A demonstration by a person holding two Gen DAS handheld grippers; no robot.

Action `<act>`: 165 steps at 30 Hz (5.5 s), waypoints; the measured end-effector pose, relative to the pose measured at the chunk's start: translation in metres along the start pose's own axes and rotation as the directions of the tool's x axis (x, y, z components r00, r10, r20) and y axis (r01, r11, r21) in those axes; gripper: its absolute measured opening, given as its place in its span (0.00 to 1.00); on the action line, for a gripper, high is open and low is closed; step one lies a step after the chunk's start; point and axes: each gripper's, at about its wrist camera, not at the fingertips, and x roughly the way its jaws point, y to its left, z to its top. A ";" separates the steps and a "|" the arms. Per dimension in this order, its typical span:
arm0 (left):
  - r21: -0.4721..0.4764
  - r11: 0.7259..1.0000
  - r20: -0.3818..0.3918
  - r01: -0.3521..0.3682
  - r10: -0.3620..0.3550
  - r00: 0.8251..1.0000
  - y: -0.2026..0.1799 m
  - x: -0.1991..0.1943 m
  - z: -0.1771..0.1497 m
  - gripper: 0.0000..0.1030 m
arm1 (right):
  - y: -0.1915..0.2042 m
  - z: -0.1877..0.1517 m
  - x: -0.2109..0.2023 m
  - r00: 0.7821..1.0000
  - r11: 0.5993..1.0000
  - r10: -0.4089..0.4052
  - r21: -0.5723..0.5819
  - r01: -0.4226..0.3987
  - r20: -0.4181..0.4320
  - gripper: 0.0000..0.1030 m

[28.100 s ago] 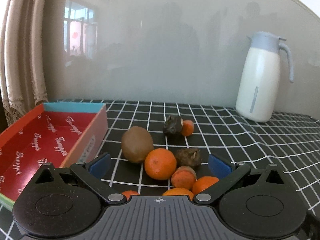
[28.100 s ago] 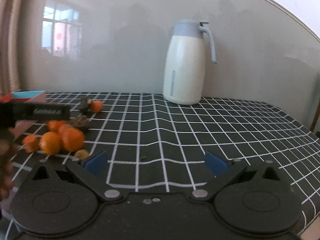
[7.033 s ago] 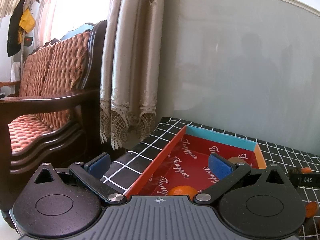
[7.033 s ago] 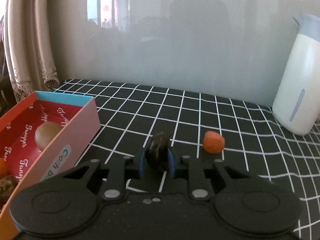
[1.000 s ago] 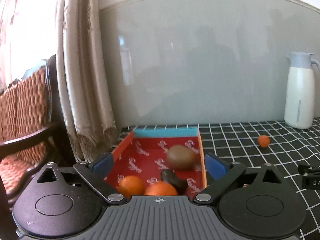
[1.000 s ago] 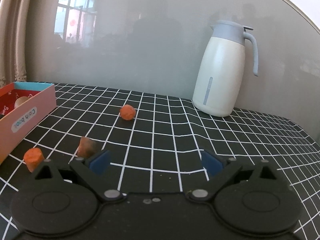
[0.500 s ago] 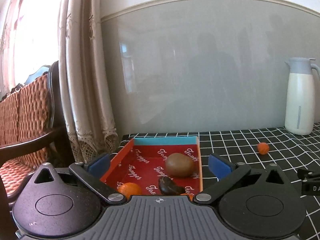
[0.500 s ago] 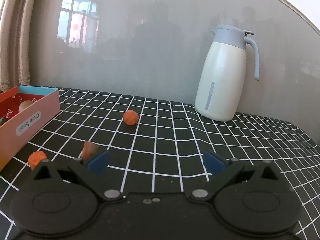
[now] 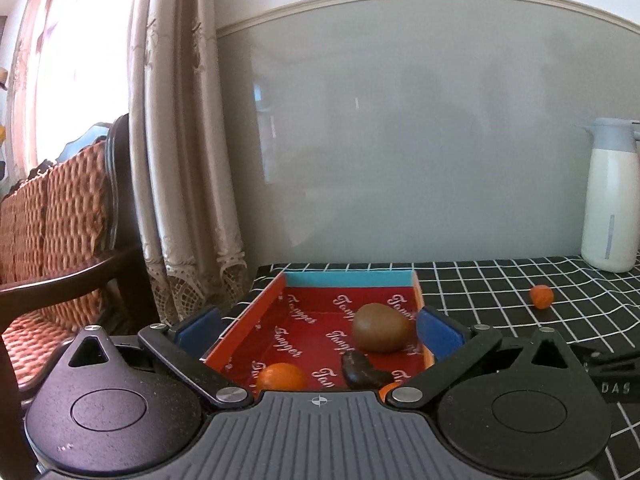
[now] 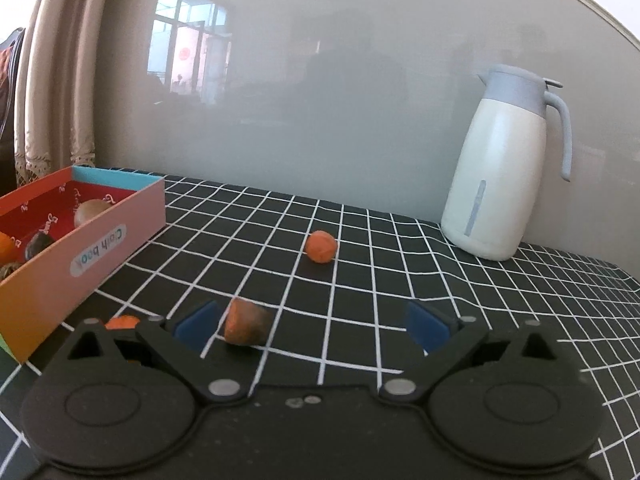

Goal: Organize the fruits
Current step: 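Reach the right tool to a small orange chunk and grasp it, then carry the orange chunk with the right tool into the red box, then reach the left tool toward an orange chunk on the table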

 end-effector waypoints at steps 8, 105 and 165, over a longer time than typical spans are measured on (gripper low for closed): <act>-0.009 1.000 -0.035 -0.014 0.013 0.999 0.007 0.014 -0.013 1.00 | -0.020 0.027 0.033 1.000 0.991 -0.010 0.132 0.007 0.022 0.94; -0.163 0.947 -0.106 -0.276 0.261 0.959 0.129 0.007 -0.011 1.00 | 0.121 0.085 -0.007 0.950 0.950 0.310 -0.040 -0.309 0.025 0.28; -0.034 0.992 -0.014 0.118 -0.118 0.993 -0.019 -0.029 0.010 1.00 | -0.059 0.012 -0.045 0.994 0.975 -0.068 0.216 0.047 0.091 0.73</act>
